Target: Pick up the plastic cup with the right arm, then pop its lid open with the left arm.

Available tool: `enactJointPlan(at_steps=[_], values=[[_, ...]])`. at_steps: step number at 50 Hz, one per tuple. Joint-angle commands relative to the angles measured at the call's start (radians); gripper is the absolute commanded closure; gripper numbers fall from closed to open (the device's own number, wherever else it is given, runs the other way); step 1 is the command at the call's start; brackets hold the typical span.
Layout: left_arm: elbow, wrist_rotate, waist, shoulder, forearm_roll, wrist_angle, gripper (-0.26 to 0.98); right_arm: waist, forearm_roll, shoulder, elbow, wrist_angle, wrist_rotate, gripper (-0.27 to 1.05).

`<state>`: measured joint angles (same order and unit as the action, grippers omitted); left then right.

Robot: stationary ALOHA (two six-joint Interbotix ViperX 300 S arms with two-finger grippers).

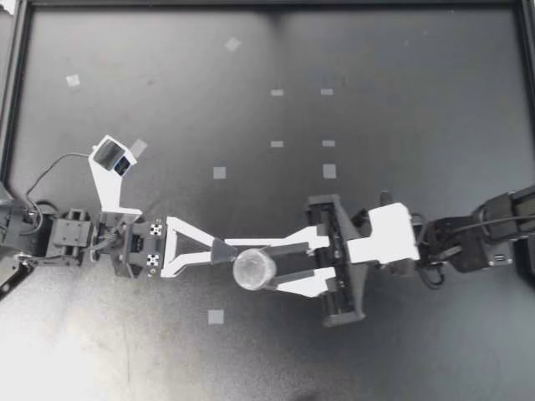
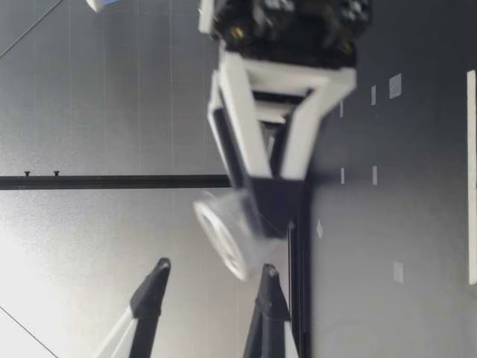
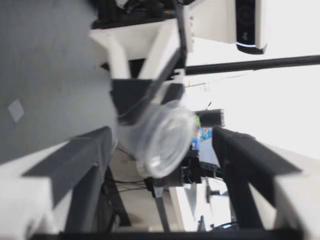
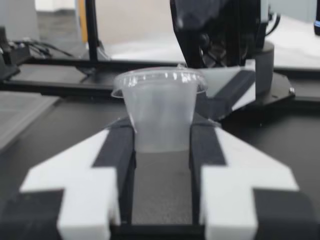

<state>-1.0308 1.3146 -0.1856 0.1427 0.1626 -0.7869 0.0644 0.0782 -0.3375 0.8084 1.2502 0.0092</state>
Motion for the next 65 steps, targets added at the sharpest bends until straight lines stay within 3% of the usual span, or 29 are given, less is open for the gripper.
enactJointPlan(at_steps=[1, 24, 40, 48, 58, 65], values=[[0.017, -0.002, -0.002, 0.011, -0.008, -0.011, -0.01, -0.015, 0.0, 0.002, -0.031, -0.015, 0.003, 0.53], [0.006, -0.08, -0.002, 0.031, -0.029, -0.112, 0.0, -0.018, -0.023, -0.044, 0.005, -0.198, 0.158, 0.53], [-0.051, -0.752, -0.002, 0.077, -0.028, -0.04, 0.01, -0.017, -0.034, 0.206, 0.141, -0.314, 0.193, 0.53], [-0.044, -1.08, -0.002, 0.081, -0.028, 0.02, 0.01, -0.017, -0.032, 0.31, 0.161, -0.235, 0.193, 0.53], [-0.043, -1.339, -0.002, 0.06, -0.011, 0.018, 0.01, -0.017, -0.032, 0.27, 0.19, 0.015, 0.201, 0.53], [-0.038, -1.405, -0.002, 0.046, 0.026, -0.002, 0.01, -0.015, -0.031, 0.219, 0.169, 0.037, 0.201, 0.53]])
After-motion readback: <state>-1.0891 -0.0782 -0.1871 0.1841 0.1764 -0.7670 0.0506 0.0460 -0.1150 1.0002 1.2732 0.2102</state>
